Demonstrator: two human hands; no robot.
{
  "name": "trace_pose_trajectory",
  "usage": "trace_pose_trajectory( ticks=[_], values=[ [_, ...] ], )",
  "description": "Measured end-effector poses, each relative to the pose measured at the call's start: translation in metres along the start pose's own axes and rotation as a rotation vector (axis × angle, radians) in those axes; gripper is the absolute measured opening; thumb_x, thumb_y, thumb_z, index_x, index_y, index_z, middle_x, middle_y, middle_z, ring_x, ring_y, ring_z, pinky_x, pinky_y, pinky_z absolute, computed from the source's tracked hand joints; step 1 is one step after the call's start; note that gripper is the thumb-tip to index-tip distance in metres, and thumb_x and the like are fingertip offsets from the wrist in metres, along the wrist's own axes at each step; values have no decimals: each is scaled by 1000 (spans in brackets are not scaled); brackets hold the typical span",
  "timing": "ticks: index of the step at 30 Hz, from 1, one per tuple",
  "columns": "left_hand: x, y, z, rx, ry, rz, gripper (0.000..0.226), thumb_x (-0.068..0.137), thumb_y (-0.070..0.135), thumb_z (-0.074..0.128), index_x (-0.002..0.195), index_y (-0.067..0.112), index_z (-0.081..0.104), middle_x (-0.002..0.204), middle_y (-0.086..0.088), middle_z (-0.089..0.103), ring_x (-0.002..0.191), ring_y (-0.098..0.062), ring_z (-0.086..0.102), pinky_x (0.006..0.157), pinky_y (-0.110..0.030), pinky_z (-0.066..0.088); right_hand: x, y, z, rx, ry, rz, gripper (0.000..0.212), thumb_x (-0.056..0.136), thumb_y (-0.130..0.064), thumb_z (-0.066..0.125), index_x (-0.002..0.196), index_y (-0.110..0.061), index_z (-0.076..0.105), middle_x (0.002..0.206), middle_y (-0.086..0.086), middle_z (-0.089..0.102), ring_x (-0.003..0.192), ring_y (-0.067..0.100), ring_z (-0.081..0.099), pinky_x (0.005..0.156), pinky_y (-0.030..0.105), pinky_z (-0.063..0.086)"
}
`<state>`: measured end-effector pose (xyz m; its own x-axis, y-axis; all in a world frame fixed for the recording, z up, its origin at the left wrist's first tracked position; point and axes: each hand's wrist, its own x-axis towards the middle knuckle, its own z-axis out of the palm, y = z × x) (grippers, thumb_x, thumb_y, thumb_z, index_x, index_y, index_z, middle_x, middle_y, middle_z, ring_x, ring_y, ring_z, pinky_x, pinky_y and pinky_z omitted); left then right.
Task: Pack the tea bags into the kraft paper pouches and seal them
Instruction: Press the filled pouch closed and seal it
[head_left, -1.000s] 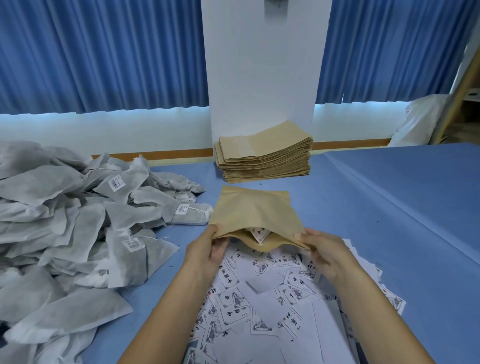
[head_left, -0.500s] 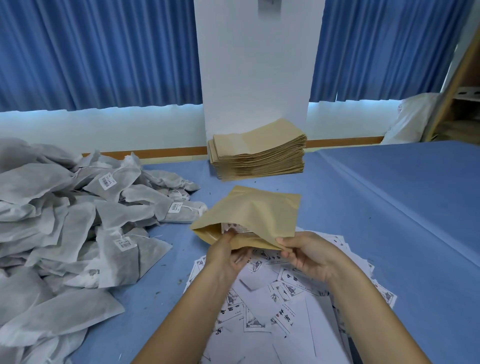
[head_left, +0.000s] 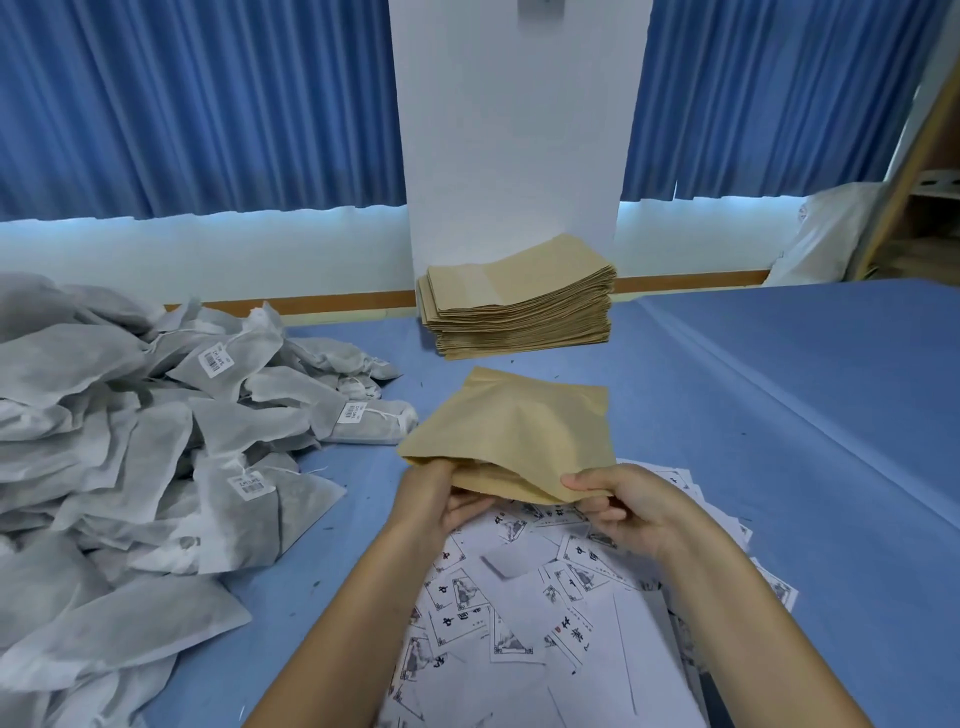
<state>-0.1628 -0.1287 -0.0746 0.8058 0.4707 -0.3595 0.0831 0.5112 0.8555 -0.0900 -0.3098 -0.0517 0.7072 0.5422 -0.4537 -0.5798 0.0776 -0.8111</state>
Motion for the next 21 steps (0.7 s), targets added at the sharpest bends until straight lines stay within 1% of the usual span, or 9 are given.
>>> trace_pose_trajectory(
  ticks=[3,5,8,10,12,14,16,18,21],
  values=[
    [-2,-7,1,8,51,-18,9,94,8,53,99,7,60,65,-8,72,55,-17,70,46,-24,53,-1,1,4,128,18,-15,22,88,9,54,74,-6,48,53,0,47,33,4,34,29,11,22],
    [-6,-15,8,-1,89,2,8,95,9,54,97,4,60,70,-14,72,54,-20,70,44,-24,53,-1,8,15,355,102,-114,15,88,3,58,77,-6,53,58,3,51,36,7,41,31,12,29],
    [-10,-24,21,36,115,102,9,96,14,57,91,7,60,75,-18,70,50,-21,68,43,-25,53,1,25,38,472,217,-283,14,87,-13,66,76,-9,58,54,1,45,40,10,48,38,17,43],
    [-13,-30,27,89,133,146,14,96,16,57,89,5,61,70,-18,69,48,-22,67,42,-25,53,3,31,47,479,248,-303,18,87,-19,66,75,-11,56,53,0,42,43,12,47,40,19,45],
    [-15,-33,29,121,130,153,14,94,15,60,89,2,63,68,-18,70,52,-24,69,45,-26,55,5,29,46,445,288,-270,20,91,-15,61,74,-10,52,51,0,39,42,12,41,36,18,40],
    [-16,-31,28,77,110,133,8,89,10,66,93,3,64,80,-19,72,67,-28,72,50,-29,57,6,25,40,427,285,-209,21,93,-3,51,73,-8,47,45,0,38,38,11,33,32,16,33],
    [-16,-25,26,-26,55,83,18,83,-1,69,100,2,64,90,-15,73,78,-27,73,54,-28,57,6,25,35,394,231,-154,24,95,3,44,73,-7,45,43,0,37,36,9,31,32,15,30],
    [-15,-22,22,-107,22,58,21,79,-10,68,95,3,64,81,-10,73,71,-20,73,53,-25,56,6,27,36,347,182,-145,24,96,4,42,75,-8,46,42,-2,38,35,8,32,32,15,29],
    [-12,-21,20,-146,127,59,19,80,-9,67,83,9,63,69,-4,70,58,-14,68,47,-20,52,4,33,44,268,133,-151,19,98,0,43,81,-8,48,44,-3,35,37,9,32,33,16,30]
  ],
)
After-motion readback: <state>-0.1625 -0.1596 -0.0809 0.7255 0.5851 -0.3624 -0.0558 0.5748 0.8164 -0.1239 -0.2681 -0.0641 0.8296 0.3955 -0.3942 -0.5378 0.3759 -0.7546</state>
